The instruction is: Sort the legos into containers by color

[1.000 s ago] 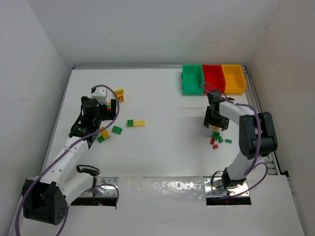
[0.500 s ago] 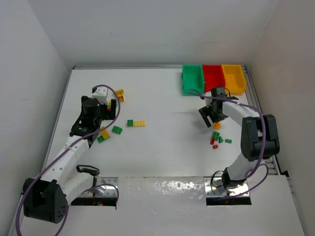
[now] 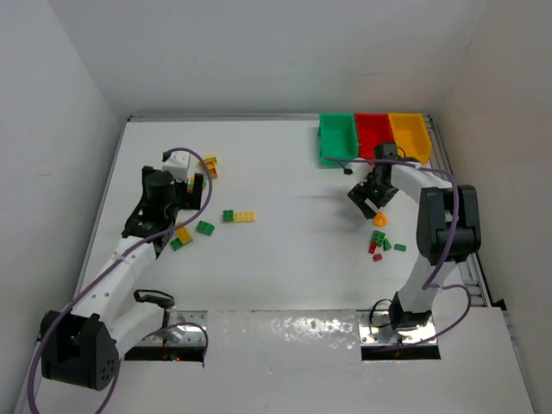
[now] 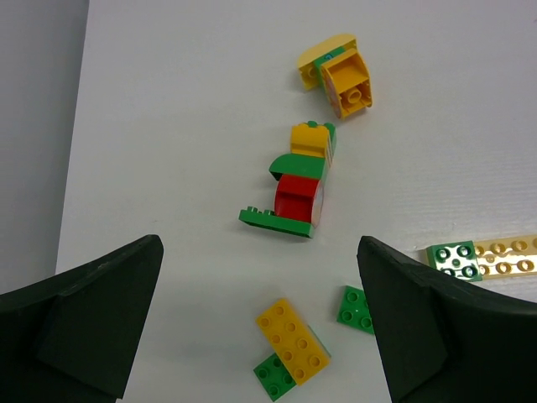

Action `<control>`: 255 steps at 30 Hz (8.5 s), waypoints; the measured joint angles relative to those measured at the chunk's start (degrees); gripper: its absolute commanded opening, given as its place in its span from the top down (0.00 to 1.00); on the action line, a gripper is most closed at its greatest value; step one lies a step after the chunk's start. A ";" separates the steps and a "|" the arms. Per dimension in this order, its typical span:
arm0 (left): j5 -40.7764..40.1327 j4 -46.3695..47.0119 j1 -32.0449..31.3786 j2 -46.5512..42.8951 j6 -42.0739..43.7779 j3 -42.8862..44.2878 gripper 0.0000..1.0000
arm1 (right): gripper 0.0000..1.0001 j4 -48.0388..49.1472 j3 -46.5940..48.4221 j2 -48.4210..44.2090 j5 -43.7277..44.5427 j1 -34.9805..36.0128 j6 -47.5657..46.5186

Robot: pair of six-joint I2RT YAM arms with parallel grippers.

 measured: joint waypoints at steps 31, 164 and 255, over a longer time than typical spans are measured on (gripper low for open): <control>-2.36 -0.02 0.00 -0.11 1.44 0.17 0.00 | 0.26 -0.70 -3.82 0.98 -4.11 -1.99 -8.26; -3.32 4.33 -0.07 0.33 1.46 1.25 0.00 | 0.67 40.17 41.31 29.57 47.74 -2.43 43.52; 0.33 8.87 -0.50 -1.92 -4.39 -5.38 0.00 | 0.81 8.26 -23.54 -15.47 14.69 2.80 65.13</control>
